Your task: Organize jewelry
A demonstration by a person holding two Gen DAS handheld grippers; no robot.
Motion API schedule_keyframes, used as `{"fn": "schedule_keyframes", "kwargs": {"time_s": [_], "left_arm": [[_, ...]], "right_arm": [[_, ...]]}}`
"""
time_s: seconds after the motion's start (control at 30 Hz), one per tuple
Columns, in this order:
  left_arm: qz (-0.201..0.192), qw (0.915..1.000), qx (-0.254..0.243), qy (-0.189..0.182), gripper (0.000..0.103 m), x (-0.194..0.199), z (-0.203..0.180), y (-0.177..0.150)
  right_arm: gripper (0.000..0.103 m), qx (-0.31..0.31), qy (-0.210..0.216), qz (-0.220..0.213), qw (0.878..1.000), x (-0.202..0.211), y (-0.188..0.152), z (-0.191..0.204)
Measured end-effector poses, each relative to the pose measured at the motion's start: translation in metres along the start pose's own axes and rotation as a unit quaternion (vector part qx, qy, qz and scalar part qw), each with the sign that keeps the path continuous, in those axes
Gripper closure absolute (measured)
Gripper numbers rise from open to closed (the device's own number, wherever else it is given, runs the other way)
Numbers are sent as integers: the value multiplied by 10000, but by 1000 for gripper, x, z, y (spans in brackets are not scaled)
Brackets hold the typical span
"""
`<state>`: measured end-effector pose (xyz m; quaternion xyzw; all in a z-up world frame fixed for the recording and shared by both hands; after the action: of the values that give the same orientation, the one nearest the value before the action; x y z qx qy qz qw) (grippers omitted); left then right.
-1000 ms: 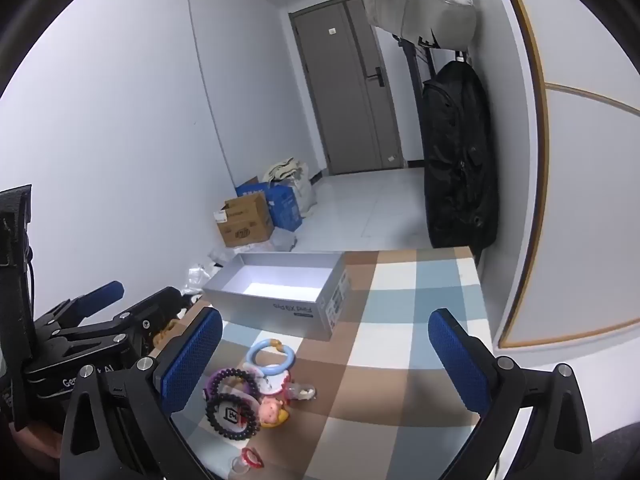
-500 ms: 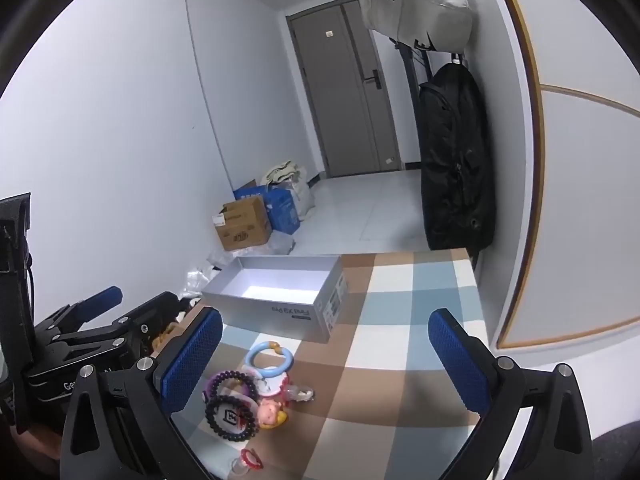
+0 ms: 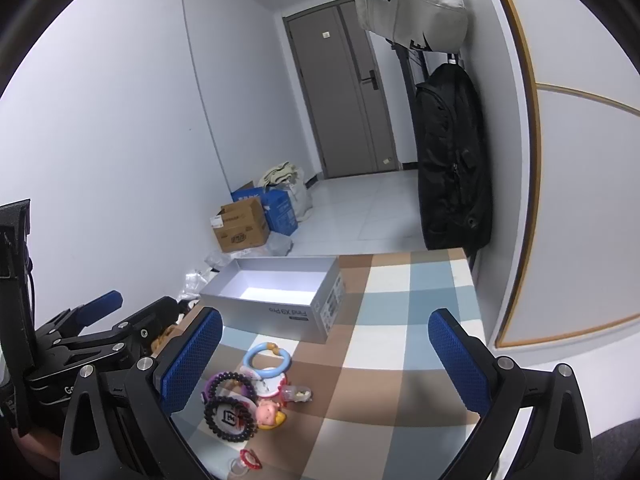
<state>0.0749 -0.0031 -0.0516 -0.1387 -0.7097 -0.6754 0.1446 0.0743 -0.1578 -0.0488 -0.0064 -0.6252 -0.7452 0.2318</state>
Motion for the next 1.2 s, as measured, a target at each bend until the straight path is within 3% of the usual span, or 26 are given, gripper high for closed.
{"fn": "schedule_keyframes", "kwargs": {"time_s": [1.2], "left_arm": [[168,9998,-14,-44,1,-4,-2,-5]], "right_arm": [[0,-79,-31,29,10000,0,-1,-2]]}}
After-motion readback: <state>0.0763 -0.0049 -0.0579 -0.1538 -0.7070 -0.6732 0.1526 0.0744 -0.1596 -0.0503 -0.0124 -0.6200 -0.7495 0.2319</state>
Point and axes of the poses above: each gripper's, at about its wrist camera, not at the fingertips, and x roughly against the way its jaws point, z to its left, y to its top, the point moved 9 cm from there along -x, roughly the way its jaws point, and after that the axes turned 9 degrees about -z, right-handed, at the moved point
